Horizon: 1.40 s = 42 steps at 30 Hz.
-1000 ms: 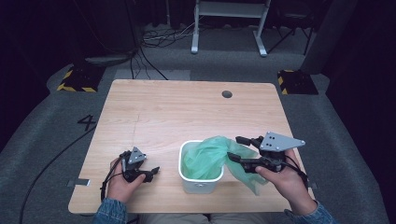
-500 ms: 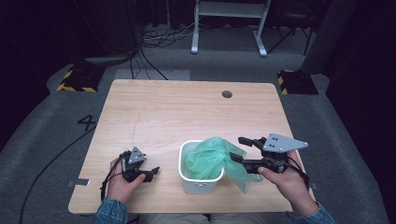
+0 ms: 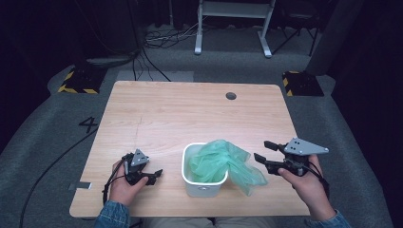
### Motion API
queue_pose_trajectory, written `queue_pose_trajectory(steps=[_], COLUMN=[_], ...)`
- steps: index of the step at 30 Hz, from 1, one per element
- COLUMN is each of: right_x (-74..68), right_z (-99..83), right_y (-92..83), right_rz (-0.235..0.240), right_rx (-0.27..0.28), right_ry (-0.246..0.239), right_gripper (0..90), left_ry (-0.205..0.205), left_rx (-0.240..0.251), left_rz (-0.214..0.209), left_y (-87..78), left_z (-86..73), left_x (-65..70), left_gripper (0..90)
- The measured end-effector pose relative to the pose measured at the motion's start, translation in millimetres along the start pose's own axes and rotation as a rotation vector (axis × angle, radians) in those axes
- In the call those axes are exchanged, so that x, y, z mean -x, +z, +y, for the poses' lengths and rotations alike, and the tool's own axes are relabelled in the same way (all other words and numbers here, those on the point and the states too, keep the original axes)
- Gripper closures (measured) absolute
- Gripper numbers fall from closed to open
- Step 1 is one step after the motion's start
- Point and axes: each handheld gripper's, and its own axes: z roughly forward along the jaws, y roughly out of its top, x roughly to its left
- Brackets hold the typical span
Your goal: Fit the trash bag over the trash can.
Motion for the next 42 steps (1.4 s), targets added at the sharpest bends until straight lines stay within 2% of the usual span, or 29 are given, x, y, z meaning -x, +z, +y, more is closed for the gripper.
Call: queue_pose_trajectory(steps=[2, 8, 13, 14, 19, 24, 25, 27, 29, 31, 35, 40, 42], right_x=[2.8, 4.1, 5.7, 5.7, -0.5, -6.9, -10.3, -12.0, -14.7, -17.3, -18.7, -18.1, -17.9], right_z=[-9.6, -25.5, -47.4, -47.4, -65.4, -74.5, -76.2, -75.8, -72.0, -62.4, -49.3, -34.7, -28.8], right_y=[1.9, 6.6, 16.0, 16.0, 26.9, 35.6, 38.8, 39.7, 39.4, 35.8, 29.5, 22.0, 20.0], right_rz=[-0.031, -0.059, -0.048, -0.048, -0.010, 0.030, 0.059, 0.072, 0.080, 0.095, 0.098, 0.098, 0.100], right_rx=[-0.033, -0.074, -0.125, -0.125, -0.152, -0.167, -0.161, -0.151, -0.120, -0.064, -0.026, 0.014, 0.027], right_ry=[0.000, 0.005, 0.038, 0.038, 0.060, 0.066, 0.072, 0.078, 0.067, 0.067, 0.052, 0.048, 0.045], right_gripper=[39.0, 38.8, 38.8, 38.8, 38.5, 38.2, 38.2, 38.5, 38.6, 38.6, 38.6, 38.5, 38.5], left_ry=[0.000, -0.004, -0.005, -0.005, -0.005, 0.000, 0.000, 0.001, 0.000, 0.000, -0.006, -0.003, -0.012], left_rx=[0.005, 0.004, 0.002, 0.002, 0.001, 0.002, 0.003, 0.002, 0.003, 0.003, 0.006, -0.007, 0.004], left_rz=[0.005, 0.004, 0.001, 0.001, 0.002, 0.008, 0.009, 0.009, 0.009, 0.009, 0.013, 0.028, 0.020], left_y=[0.9, 1.4, 1.5, 1.5, 1.4, 1.2, 1.2, 1.1, 1.2, 1.2, 0.6, -3.2, -5.2], left_z=[0.3, 1.0, 1.0, 1.0, 1.0, 0.8, 0.8, 0.8, 0.8, 0.8, 0.3, 0.9, 1.7], left_x=[0.0, -0.3, -0.2, -0.2, -0.1, 0.0, 0.0, 0.0, 0.0, 0.0, 0.1, -1.3, -1.0], left_gripper=[22.4, 22.3, 22.3, 22.3, 22.3, 22.3, 22.3, 22.3, 22.3, 22.3, 22.8, 28.1, 27.8])
